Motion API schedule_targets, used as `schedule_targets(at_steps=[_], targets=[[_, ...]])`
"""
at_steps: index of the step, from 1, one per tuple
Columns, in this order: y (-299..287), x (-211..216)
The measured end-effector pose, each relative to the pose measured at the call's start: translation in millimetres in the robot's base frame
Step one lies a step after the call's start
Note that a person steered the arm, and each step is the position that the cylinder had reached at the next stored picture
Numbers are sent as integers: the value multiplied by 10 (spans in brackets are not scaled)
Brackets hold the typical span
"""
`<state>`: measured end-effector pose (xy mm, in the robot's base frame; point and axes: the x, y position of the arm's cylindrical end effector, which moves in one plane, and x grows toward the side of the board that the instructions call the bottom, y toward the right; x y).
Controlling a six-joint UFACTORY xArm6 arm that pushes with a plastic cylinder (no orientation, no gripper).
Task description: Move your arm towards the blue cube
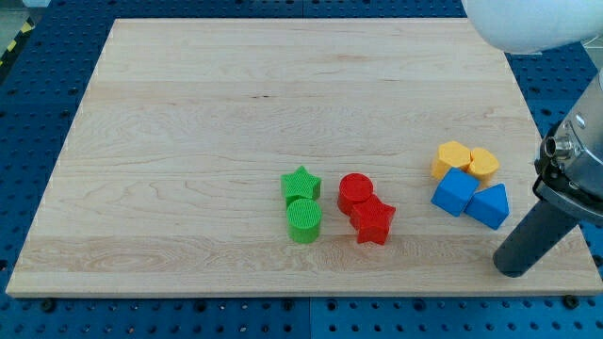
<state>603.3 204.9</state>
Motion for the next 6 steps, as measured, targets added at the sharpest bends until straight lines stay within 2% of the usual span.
schedule_targets(at_steps=[4,6], targets=[[-7,0],[-438,-77]])
